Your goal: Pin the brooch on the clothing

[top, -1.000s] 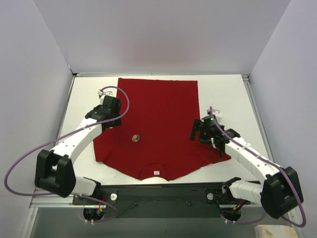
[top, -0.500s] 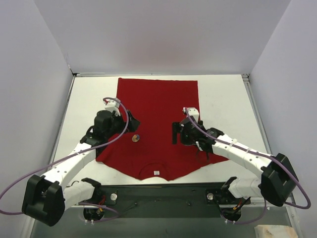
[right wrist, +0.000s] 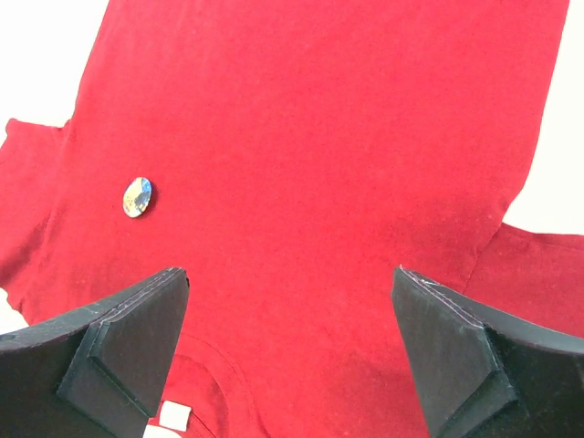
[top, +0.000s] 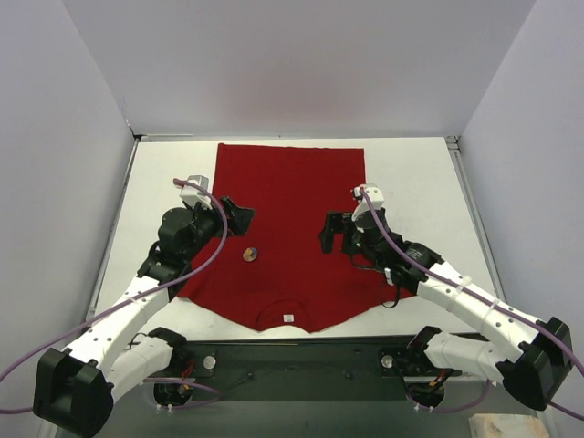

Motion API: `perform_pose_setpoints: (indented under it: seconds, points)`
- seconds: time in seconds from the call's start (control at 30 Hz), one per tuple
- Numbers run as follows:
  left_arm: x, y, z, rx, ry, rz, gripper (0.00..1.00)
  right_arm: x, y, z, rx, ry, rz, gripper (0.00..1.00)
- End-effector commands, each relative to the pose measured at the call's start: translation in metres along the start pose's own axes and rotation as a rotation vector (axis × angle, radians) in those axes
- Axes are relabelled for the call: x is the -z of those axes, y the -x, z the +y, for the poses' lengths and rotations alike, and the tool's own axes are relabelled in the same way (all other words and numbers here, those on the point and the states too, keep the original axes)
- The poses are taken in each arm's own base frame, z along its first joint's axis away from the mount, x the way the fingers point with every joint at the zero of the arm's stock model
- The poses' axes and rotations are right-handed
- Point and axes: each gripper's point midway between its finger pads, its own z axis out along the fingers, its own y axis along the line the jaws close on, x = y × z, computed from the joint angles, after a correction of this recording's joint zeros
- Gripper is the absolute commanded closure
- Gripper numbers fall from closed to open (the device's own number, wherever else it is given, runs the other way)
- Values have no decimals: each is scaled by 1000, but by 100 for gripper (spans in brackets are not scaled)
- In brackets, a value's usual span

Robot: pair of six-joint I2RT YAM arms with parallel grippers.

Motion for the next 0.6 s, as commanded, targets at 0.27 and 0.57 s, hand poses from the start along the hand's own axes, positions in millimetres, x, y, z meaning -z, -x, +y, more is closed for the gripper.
perform_pose_setpoints:
  seconds: [0.27, 0.57]
  points:
    - [3, 11, 8, -52, 36, -63, 3, 2, 19, -5, -18, -21, -66, 0]
    - [5, 13, 14, -76, 66, -71, 3, 3, 23, -4, -28, -14, -73, 0]
